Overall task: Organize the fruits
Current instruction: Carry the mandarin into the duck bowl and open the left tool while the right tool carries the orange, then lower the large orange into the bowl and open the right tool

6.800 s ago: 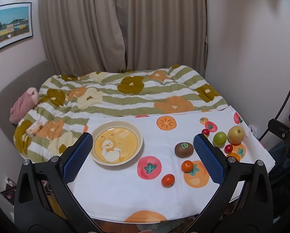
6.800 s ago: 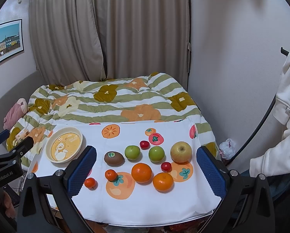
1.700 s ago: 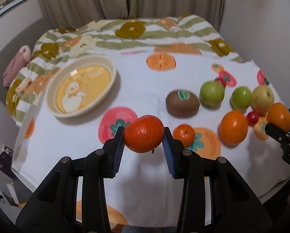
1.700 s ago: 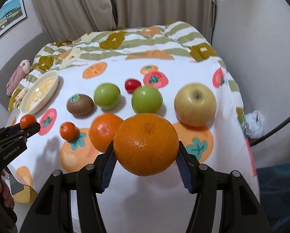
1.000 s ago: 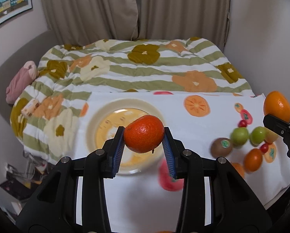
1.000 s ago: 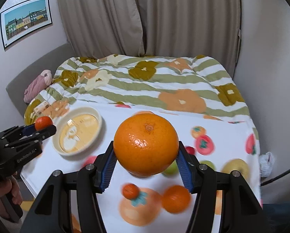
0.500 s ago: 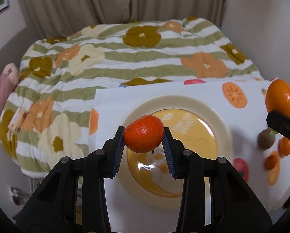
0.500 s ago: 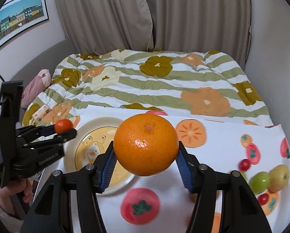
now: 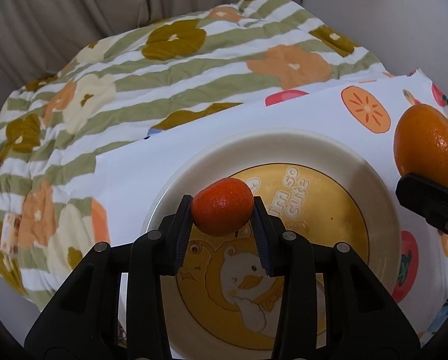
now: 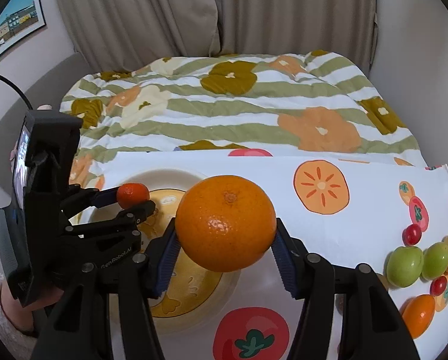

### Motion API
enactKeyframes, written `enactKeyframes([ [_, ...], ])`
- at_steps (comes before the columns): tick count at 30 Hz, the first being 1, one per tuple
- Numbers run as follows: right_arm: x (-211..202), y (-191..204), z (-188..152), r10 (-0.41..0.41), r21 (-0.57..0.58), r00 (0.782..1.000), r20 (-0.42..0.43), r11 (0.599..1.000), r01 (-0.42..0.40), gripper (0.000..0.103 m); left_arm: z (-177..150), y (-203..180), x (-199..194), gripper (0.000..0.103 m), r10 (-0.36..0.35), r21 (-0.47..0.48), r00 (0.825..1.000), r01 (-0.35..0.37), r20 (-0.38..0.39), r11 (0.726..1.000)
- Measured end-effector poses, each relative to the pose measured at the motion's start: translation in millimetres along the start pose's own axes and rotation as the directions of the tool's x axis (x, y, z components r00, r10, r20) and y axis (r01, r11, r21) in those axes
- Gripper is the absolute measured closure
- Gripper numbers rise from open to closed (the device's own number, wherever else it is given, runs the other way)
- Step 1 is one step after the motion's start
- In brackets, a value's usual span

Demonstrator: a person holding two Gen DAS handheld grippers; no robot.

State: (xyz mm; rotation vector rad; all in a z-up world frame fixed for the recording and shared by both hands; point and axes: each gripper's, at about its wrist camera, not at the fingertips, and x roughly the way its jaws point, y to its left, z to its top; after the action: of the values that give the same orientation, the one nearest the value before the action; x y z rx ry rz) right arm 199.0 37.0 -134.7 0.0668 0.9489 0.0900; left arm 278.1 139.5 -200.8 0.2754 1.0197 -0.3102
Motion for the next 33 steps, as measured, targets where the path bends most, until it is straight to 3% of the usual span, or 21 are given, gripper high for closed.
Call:
enactKeyframes([
  [3,2,-2,0,-0.011,0.012,1.000,-0.009,1.000,0.011,0.048,1,-2,-1,0.059,-0.009,0.020,1.000,0.009,0.008,1.000],
  [4,3,-2,0,-0.015,0.013,1.000,-0.010,1.000,0.015,0.048,1,-2,-2,0.051,-0.016,0.024,1.000,0.016,0.010,1.000],
  [5,3,-3,0,-0.018,0.014,1.000,-0.011,1.000,0.018,0.049,1,-1,-3,0.027,-0.022,0.029,1.000,0.021,0.014,0.999],
  [7,4,-5,0,-0.021,0.018,1.000,-0.013,1.000,0.021,0.049,0,-1,-11,0.000,-0.037,0.032,0.998,0.035,0.045,0.999],
  [9,4,-6,2,-0.024,0.017,1.000,-0.015,1.000,0.024,0.049,-1,-1,-20,0.000,-0.019,0.050,0.996,0.015,0.081,0.999],
  [14,3,-2,3,-0.016,-0.015,1.000,-0.017,1.000,0.015,0.049,-6,5,-32,0.000,-0.019,0.071,0.996,0.013,0.090,0.997],
  [25,22,27,5,0.065,-0.168,0.996,-0.059,0.983,-0.075,0.049,-33,30,-46,0.000,0.026,-0.016,0.999,-0.026,0.022,1.000],
  [33,51,47,4,0.076,-0.256,0.993,-0.093,0.962,-0.098,0.049,-52,45,-42,0.000,0.057,-0.042,0.998,-0.058,-0.021,0.997],
])
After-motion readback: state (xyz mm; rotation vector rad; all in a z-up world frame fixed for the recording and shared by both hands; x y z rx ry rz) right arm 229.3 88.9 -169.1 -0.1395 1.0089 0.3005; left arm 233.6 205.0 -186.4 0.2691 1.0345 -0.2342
